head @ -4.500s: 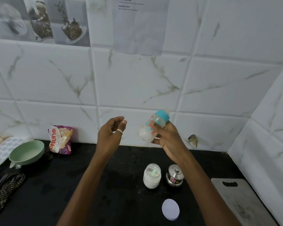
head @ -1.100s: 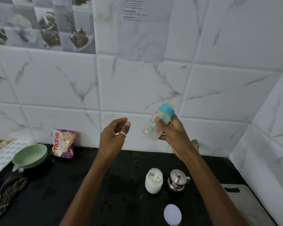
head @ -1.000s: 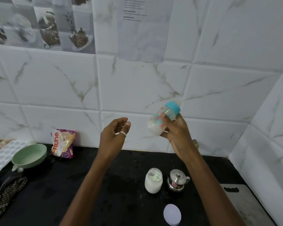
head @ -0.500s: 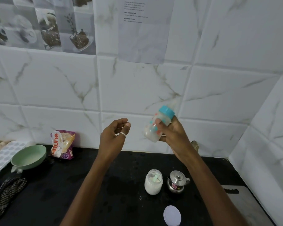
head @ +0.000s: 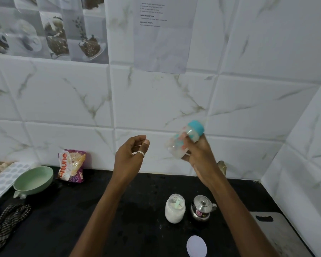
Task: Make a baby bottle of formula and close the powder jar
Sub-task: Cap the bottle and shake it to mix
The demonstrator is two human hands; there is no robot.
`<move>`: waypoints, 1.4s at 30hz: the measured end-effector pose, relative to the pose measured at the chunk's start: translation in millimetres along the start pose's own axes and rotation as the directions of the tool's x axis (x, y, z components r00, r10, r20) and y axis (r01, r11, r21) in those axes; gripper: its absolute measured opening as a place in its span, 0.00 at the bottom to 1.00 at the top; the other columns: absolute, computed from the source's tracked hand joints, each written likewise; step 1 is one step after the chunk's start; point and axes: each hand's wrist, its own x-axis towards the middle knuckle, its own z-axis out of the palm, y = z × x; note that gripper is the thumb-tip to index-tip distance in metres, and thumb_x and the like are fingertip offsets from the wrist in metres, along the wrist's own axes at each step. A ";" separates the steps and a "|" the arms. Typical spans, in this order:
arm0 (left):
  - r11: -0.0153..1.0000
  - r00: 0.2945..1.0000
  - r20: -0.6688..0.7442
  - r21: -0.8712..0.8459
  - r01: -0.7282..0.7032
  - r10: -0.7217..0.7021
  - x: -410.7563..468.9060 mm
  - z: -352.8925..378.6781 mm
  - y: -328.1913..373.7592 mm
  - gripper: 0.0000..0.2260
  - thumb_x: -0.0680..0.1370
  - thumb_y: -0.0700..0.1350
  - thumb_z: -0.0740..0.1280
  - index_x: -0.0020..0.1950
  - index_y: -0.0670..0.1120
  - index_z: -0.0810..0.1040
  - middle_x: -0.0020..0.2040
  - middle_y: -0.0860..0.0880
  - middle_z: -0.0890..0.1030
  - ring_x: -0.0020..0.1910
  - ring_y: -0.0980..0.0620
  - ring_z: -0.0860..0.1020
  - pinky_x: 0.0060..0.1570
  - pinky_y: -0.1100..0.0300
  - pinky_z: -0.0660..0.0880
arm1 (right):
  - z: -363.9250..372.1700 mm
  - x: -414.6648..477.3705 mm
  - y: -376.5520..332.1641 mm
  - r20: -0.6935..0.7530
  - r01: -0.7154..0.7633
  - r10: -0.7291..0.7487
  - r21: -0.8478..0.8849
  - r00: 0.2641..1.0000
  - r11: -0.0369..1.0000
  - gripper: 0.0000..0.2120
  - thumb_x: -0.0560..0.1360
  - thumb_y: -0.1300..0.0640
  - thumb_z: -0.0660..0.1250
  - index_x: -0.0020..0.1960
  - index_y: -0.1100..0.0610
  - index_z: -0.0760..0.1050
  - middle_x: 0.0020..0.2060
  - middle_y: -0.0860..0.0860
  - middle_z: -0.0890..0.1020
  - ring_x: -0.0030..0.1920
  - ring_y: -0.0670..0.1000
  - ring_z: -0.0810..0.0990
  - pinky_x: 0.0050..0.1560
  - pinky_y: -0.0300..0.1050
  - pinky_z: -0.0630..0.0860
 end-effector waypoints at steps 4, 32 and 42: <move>1.000 1.000 0.004 -0.007 -0.002 0.003 0.4 2.2 0.3 0.08 0.82 0.52 0.70 0.61 0.57 0.82 0.55 0.56 0.86 0.56 0.57 0.84 0.63 0.49 0.80 | -4.6 0.8 1.8 -0.018 -0.030 0.031 0.049 0.999 0.998 0.31 0.71 0.47 0.73 0.70 0.56 0.71 0.61 0.55 0.81 0.62 0.57 0.83 0.56 0.59 0.83; 1.000 1.000 0.008 0.007 0.002 -0.002 -2.3 5.5 0.4 0.08 0.82 0.52 0.70 0.61 0.58 0.82 0.55 0.58 0.86 0.56 0.58 0.84 0.64 0.50 0.80 | -8.3 2.5 -4.7 -0.116 0.028 -0.006 0.194 0.993 0.981 0.29 0.72 0.48 0.72 0.69 0.55 0.71 0.59 0.54 0.81 0.61 0.56 0.83 0.55 0.58 0.83; 1.000 1.000 0.012 0.016 -0.009 0.008 -1.4 5.3 1.6 0.08 0.82 0.53 0.70 0.61 0.58 0.81 0.55 0.58 0.86 0.56 0.58 0.83 0.64 0.49 0.80 | -8.9 0.6 -8.7 -0.074 0.039 -0.033 0.081 0.997 0.996 0.28 0.71 0.48 0.72 0.68 0.54 0.71 0.58 0.53 0.82 0.60 0.55 0.84 0.53 0.54 0.84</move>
